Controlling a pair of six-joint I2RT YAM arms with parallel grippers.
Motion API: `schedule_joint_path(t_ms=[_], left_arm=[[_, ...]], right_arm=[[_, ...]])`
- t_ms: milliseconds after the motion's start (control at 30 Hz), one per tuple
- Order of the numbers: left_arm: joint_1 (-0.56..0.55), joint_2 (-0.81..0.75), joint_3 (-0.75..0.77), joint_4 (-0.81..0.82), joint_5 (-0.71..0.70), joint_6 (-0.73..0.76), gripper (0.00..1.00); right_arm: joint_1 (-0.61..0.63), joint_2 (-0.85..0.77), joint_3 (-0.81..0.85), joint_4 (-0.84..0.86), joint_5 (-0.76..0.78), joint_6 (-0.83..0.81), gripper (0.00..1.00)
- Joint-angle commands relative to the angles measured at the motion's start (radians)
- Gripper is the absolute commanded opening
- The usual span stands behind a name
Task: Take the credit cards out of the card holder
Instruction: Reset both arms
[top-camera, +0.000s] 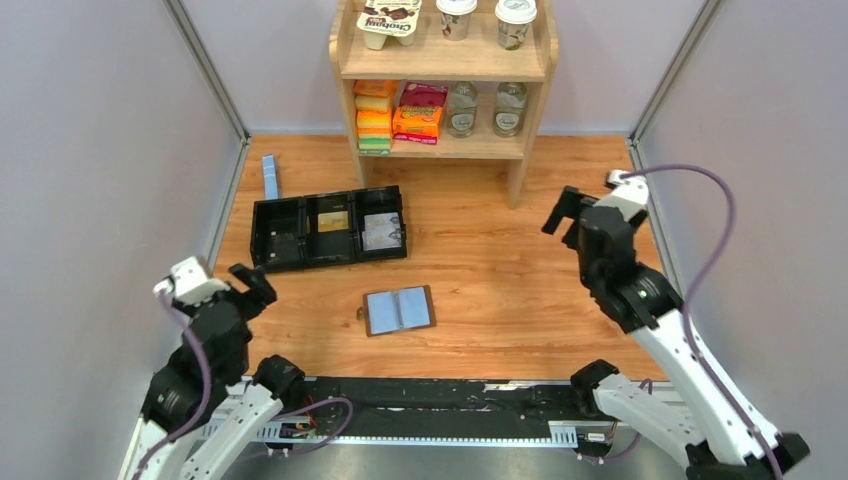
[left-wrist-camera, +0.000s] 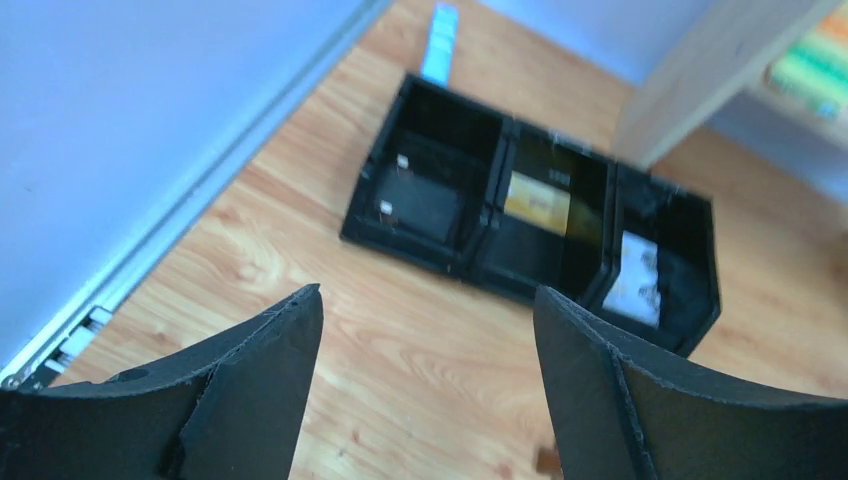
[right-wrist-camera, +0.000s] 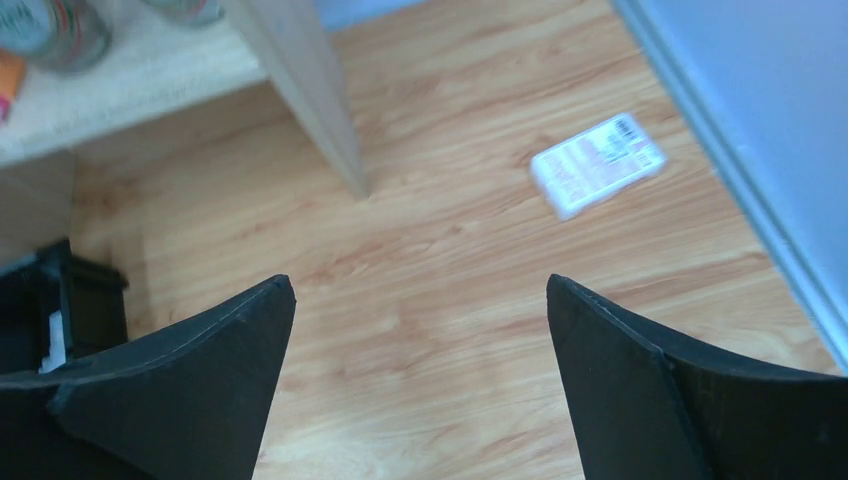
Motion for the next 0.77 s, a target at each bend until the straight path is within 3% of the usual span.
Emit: schedule_joint_path(t_ms=[0, 67, 233, 467, 733], left_arm=[[0.004, -0.177, 0.021, -0.009, -0.138, 0.159, 0.84], [0.004, -0.284, 0.004, 0.045, -0.114, 0.205, 0.84], [0.003, -0.214, 0.031, 0.011, -0.126, 0.208, 0.85], [0.003, -0.274, -0.031, 0.039, -0.16, 0.163, 0.85], [0.004, -0.291, -0.052, 0.082, -0.13, 0.216, 0.85]], right_arm=[[0.0, -0.178, -0.038, -0.005, 0.218, -0.045, 1.0], [-0.002, -0.272, -0.09, 0.046, 0.266, -0.082, 1.0], [-0.002, -0.513, -0.239, 0.212, 0.3, -0.237, 1.0], [-0.002, -0.766, -0.409, 0.342, 0.32, -0.3, 1.0], [-0.002, -0.863, -0.509, 0.444, 0.36, -0.254, 1.0]])
